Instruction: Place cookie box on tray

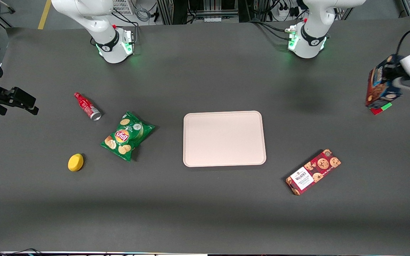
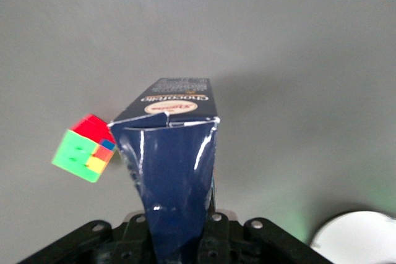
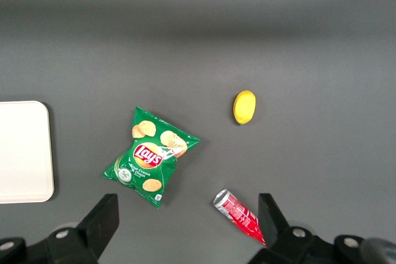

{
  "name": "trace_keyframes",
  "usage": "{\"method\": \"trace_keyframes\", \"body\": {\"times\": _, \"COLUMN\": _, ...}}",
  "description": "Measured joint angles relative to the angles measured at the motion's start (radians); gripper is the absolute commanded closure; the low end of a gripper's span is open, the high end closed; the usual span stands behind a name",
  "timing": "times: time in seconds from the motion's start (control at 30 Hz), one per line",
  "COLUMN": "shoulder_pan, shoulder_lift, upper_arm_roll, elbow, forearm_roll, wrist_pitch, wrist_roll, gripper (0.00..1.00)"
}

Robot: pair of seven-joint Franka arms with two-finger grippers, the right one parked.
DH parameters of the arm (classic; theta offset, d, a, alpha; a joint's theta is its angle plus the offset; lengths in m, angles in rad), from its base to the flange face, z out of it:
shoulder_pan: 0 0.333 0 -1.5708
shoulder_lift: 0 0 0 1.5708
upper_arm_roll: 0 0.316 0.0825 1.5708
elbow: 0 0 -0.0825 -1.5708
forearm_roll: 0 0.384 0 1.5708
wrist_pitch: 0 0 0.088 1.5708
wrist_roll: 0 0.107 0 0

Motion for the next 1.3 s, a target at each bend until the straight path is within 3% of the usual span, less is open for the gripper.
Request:
{"method": "trace_keyframes", "body": {"times": 0.3, "shoulder_pan": -0.006, "shoulder_lift": 0.179, "upper_arm_roll": -0.211, "elbow": 0.312, "forearm_roll": -0.093, "wrist_pitch": -0.182, "wrist_roll": -0.371, "gripper": 1.00}}
{"method": "trace_keyframes", "body": {"times": 0.5, "shoulder_pan": -0.009, "shoulder_lift": 0.271, "upper_arm_roll": -0.339, "elbow": 0.352, "forearm_roll": -0.157, "wrist_pitch": -0.168, "wrist_roll": -0.561, "gripper": 1.00}}
{"method": "trace_keyframes", "body": {"times": 0.7, "shoulder_pan": -0.014, "shoulder_lift": 0.390, "upper_arm_roll": -0.449, "elbow": 0.365, "forearm_roll": -0.167, "wrist_pitch": -0.044, "wrist_roll": -0.720, "gripper": 1.00}}
{"method": "trace_keyframes", "body": {"times": 1.3, "shoulder_pan": -0.076, "shoulder_lift": 0.775, "upper_arm_roll": -0.517, "elbow": 0.370, "forearm_roll": -0.139, "wrist_pitch": 0.325, "wrist_roll": -0.825, "gripper": 1.00}}
